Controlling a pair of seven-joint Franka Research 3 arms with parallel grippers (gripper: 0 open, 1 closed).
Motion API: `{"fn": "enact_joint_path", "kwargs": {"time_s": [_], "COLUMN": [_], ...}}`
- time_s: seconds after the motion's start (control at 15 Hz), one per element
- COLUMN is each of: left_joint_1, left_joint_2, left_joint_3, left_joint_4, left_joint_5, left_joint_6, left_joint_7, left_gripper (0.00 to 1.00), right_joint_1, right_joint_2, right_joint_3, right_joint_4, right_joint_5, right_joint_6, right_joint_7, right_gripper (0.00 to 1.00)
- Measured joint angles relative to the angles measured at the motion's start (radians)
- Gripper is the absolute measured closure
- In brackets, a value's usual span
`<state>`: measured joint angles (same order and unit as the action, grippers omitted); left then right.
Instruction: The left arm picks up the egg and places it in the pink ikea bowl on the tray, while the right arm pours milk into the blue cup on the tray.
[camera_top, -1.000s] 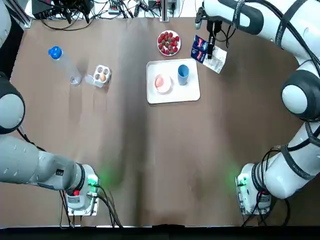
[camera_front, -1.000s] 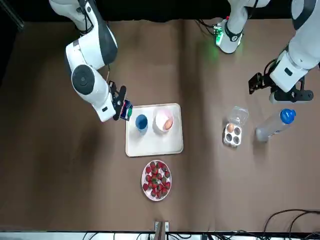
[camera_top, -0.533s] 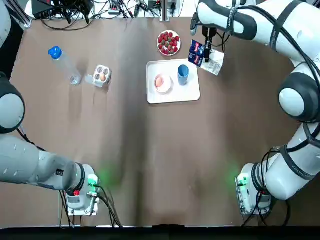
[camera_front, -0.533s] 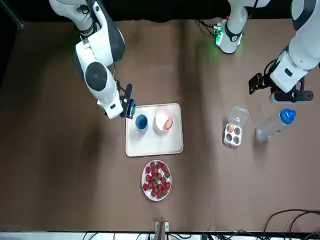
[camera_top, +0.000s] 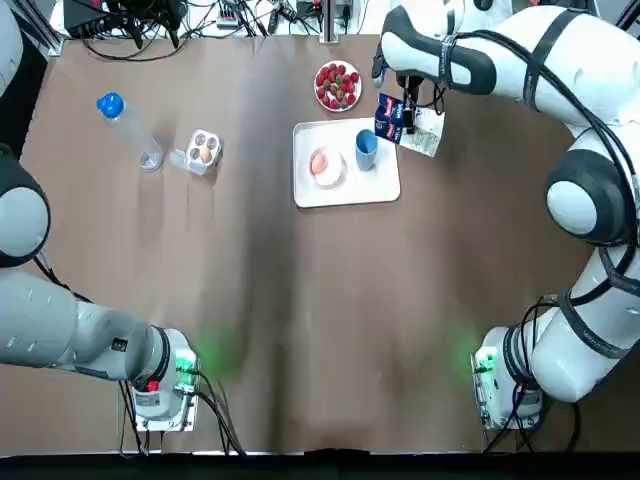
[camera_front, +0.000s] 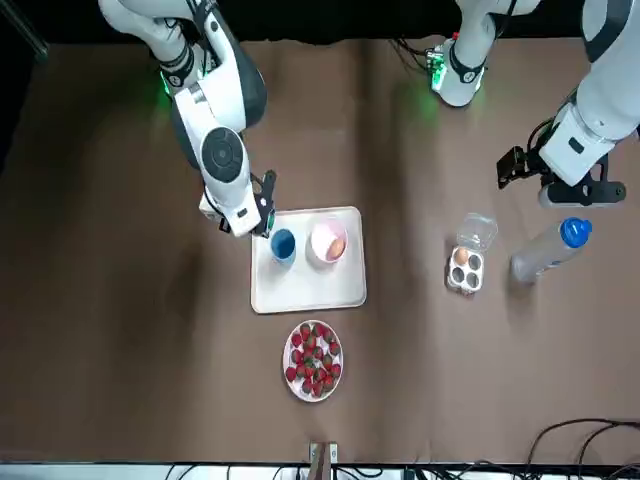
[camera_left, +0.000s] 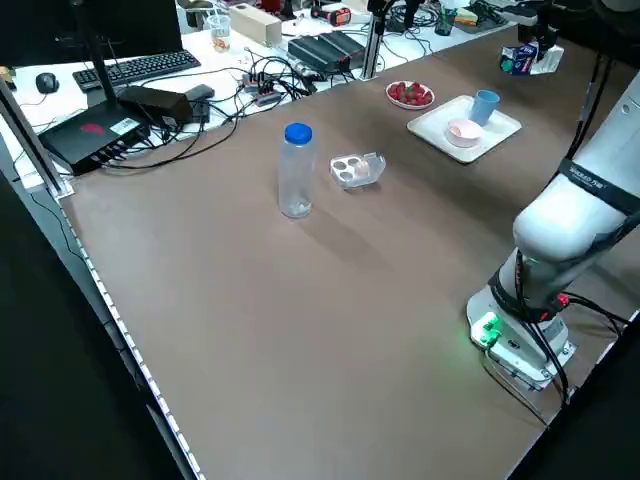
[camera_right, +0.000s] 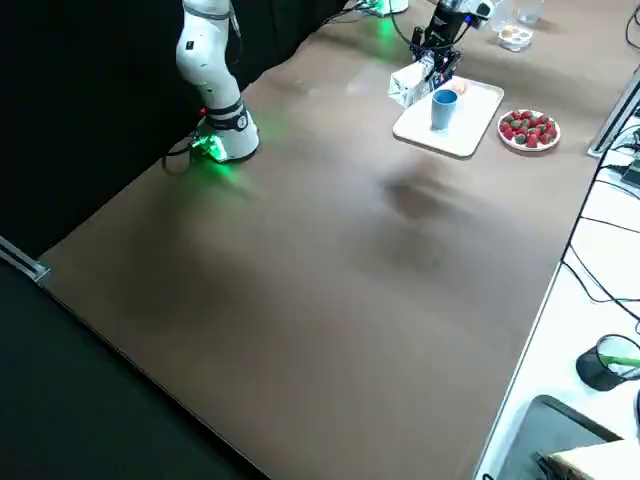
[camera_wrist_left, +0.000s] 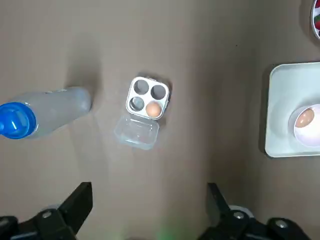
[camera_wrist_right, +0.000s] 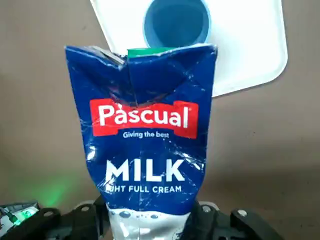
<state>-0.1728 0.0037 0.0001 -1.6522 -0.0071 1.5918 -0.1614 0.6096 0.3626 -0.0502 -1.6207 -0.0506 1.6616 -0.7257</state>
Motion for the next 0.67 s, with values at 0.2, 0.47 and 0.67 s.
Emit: {"fn": "enact_joint_path", "kwargs": {"time_s": [0.2, 0.47, 0.67], "left_joint_1": [0.000, 0.000, 0.000], "left_joint_2": [0.001, 0.001, 0.004], "left_joint_3": [0.000, 0.000, 0.001], "left_joint_4": [0.000, 0.000, 0.000], "left_joint_5": [0.000, 0.000, 0.000], "left_joint_6": [0.000, 0.000, 0.001], "left_joint_7": [0.000, 0.000, 0.000], "left_gripper": [0.00, 0.00, 0.00], "right_joint_1": [0.003, 0.004, 0.004], "right_joint_2": [0.017, 0.018, 0.018], "right_joint_3": [0.000, 0.000, 0.000], "right_joint_4": [0.001, 0.001, 0.001], "right_joint_5": [-0.007, -0.008, -0.008], "right_joint_6": [0.002, 0.002, 0.002], "right_joint_7": [0.022, 0.027, 0.028], "right_gripper": [0.45, 0.45, 0.45]}}
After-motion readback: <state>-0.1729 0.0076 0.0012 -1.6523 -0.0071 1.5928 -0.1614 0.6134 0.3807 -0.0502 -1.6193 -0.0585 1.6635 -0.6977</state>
